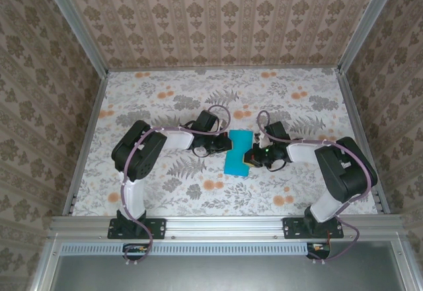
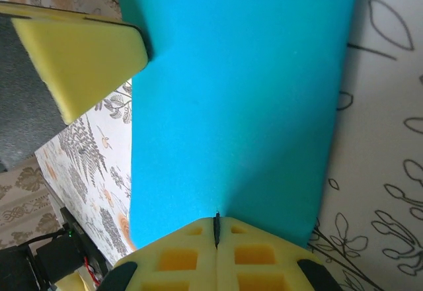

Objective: Fold a paper plane with a square sheet of paper (pick it up from the middle)
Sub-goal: Fold the square sheet of paper in half at the center of the table.

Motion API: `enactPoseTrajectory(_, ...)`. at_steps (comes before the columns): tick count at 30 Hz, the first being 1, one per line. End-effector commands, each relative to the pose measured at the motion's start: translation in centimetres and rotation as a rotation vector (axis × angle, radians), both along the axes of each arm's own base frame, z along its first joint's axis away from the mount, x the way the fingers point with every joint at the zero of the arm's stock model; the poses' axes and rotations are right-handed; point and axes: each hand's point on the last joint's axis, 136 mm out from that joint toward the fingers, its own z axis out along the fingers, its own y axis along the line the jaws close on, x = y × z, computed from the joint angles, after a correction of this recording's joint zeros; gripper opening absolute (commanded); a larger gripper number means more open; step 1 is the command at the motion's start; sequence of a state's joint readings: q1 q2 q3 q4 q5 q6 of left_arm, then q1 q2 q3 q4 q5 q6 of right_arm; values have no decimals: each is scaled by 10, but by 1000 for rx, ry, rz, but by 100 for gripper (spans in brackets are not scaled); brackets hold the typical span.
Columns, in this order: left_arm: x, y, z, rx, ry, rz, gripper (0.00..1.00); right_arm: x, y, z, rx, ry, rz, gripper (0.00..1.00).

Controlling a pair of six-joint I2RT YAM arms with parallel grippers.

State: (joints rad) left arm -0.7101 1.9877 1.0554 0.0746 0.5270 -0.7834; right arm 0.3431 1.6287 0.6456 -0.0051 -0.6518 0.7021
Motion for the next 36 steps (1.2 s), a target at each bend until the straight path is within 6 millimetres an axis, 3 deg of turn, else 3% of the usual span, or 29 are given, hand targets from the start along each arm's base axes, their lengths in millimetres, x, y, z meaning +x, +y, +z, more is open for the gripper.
enactPoseTrajectory(1,-61,84,-103,432,241,58,0,-18,-1,-12,-10,61,38,0)
enactPoseTrajectory(11,-62,87,-105,444,245,68,0,-35,-14,-28,-86,100,62,0)
enactPoseTrajectory(13,-62,86,-105,442,242,67,0,-34,-11,-23,-65,92,71,0)
enactPoseTrajectory(17,-60,88,-103,446,231,76,0,-18,7,5,26,15,71,0)
enactPoseTrajectory(21,-59,88,-101,446,227,79,0,-19,13,1,17,25,86,0)
enactPoseTrajectory(27,-59,89,-103,450,231,90,0,-37,3,-22,-27,96,86,0)
enactPoseTrajectory(36,-59,93,-104,458,234,102,0,-87,-20,-38,-79,180,81,0)
